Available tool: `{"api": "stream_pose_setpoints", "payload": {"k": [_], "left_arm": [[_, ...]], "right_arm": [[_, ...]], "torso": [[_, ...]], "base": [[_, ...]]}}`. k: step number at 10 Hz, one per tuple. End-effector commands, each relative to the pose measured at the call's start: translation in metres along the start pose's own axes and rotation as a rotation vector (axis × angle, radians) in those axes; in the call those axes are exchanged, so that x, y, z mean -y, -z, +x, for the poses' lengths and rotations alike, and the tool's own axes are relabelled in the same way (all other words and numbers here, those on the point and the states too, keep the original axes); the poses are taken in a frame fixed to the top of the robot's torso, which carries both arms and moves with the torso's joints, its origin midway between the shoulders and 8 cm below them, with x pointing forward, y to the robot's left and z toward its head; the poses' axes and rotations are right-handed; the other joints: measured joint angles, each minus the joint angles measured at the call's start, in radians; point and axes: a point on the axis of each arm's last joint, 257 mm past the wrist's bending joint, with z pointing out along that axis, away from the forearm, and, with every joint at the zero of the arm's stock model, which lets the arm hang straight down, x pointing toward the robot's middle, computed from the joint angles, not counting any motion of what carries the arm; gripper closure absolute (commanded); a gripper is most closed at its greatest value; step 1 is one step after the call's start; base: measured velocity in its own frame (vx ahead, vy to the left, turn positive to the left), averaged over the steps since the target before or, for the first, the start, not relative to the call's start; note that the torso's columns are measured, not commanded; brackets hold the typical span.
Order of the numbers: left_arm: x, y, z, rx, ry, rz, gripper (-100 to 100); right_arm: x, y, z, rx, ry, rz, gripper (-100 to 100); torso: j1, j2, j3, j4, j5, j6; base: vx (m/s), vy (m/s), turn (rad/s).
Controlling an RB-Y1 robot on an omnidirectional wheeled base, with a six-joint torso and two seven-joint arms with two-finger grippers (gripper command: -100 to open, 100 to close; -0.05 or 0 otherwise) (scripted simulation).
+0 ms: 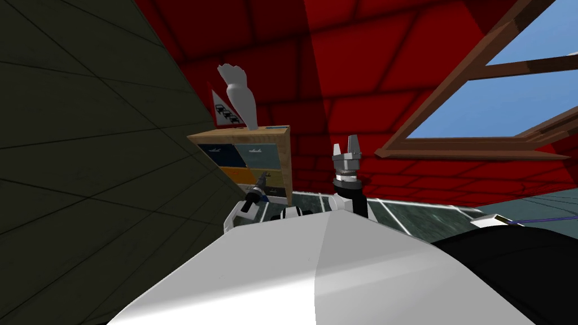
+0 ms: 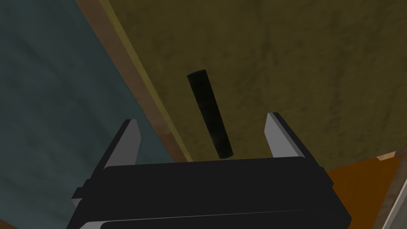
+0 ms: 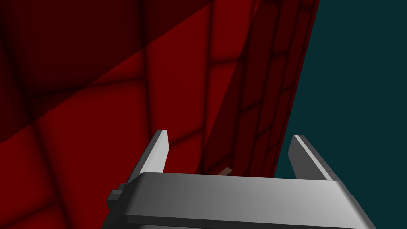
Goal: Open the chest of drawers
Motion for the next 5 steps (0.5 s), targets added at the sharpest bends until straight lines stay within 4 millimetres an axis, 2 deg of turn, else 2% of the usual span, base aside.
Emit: {"api": "stream_pose_setpoints", "payload": {"k": [1,3,4,5], "left_arm": [[-0.0011,-0.0002,-0.0023,0.000,0.001,-0.026,-100],[-0.0011,-0.0005,-0.0019,0.000,0.001,-0.022,-100],[-0.0011,-0.0005,-0.0019,0.000,0.001,-0.022,100],[0.0013,0.0036,0.0009,-0.007,0.000,-0.019,100]], "right_arm": [[0.0000,0.0000,0.0000,0.000,0.000,0.000,0],[0.0000,0.0000,0.0000,0.000,0.000,0.000,0],[0.0000,0.0000,0.0000,0.000,0.000,0.000,0],[0.0000,0.0000,0.0000,0.000,0.000,0.000,0]], "torso": [[0.000,0.000,0.000,0.000,0.000,0.000],[-0.002,0.000,0.000,0.000,0.000,0.000],[-0.002,-0.001,0.000,0.000,0.000,0.000],[-0.001,0.000,0.000,0.000,0.000,0.000]], "base": [[-0.019,0.024,-0.041],[-0.004,0.006,-0.004],[0.000,0.000,0.000],[-0.130,0.020,0.052]]}}
